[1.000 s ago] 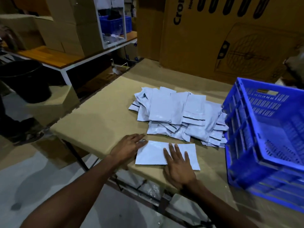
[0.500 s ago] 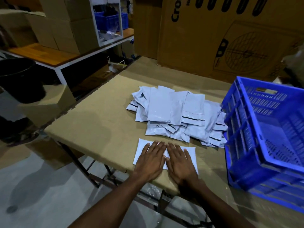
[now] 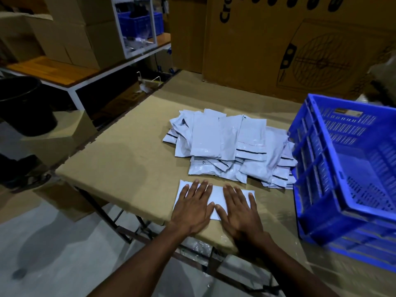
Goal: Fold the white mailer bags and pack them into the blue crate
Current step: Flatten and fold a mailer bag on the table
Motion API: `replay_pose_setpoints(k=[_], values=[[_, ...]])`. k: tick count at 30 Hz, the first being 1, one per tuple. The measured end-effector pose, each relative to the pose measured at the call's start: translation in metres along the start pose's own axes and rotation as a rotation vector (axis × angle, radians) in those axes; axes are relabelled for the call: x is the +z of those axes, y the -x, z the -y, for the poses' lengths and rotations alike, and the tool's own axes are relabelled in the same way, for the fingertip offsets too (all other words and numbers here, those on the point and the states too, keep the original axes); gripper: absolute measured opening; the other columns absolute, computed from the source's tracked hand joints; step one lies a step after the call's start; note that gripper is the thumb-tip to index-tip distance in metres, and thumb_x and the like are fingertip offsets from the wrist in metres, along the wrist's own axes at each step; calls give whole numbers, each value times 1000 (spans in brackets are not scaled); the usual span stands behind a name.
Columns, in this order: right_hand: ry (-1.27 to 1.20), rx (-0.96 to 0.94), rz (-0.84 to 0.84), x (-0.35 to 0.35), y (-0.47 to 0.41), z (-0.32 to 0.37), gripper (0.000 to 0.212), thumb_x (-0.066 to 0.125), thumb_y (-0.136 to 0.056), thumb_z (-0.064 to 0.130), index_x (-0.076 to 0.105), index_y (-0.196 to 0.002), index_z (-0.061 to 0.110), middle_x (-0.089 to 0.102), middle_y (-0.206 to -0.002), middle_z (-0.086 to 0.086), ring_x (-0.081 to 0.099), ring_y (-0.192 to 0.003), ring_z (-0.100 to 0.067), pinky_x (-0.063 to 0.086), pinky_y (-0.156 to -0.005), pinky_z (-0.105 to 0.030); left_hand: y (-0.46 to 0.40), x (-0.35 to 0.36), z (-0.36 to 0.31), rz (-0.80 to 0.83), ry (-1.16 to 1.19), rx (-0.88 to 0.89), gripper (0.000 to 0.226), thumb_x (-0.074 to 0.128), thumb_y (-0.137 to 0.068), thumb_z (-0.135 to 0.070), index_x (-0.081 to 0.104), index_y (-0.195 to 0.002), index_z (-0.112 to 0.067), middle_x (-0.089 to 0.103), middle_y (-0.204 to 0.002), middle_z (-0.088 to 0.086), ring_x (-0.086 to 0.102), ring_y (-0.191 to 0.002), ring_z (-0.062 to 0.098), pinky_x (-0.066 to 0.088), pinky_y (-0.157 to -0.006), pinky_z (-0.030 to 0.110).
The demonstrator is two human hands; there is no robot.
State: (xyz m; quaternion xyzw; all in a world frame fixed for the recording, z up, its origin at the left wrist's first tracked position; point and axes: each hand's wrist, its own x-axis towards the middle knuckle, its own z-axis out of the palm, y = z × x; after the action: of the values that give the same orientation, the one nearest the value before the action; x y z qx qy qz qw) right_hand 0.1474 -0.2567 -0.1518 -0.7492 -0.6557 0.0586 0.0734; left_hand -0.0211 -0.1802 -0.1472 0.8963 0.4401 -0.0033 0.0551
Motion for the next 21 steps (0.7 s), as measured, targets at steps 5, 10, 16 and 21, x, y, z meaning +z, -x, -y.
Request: replay_pose_setpoints(k=[5,10,16,21], values=[[7,-14,22,-2,2,-13,92,-12,-86,77,9,-159,25,2,-166,10,-4,-153,-14,-5,-122,-46,1,-4,9,45,21,-29,89,-13,-84,-63,-2,-162,-21,-7,-169,-4,-12,-155,17,-7,-124,44],[17,19,56,-7,7,-24,91,-11,-85,79,0,-159,28,-10,-166,9,-15,-151,-14,-6,-123,-43,7,-6,22,60,57,-60,93,-12,-81,-69,-6,-162,-21,-13,-168,-6,-17,-154,17,-6,-124,46],[52,58,151,-18,8,-19,85,-3,-90,76,-6,-159,25,-17,-165,4,-16,-151,-17,-15,-118,-54,15,-6,30,46,0,-102,88,-16,-83,-58,-3,-162,-21,-12,-169,-1,-15,-154,25,-3,-124,49],[48,-90,32,-28,-6,40,104,-26,-81,73,6,-159,12,5,-166,-1,2,-153,-17,-15,-117,-58,12,-5,28,60,-17,-107,90,-14,-80,-59,-2,-162,-22,-12,-169,-1,-15,-154,27,-4,-124,50]])
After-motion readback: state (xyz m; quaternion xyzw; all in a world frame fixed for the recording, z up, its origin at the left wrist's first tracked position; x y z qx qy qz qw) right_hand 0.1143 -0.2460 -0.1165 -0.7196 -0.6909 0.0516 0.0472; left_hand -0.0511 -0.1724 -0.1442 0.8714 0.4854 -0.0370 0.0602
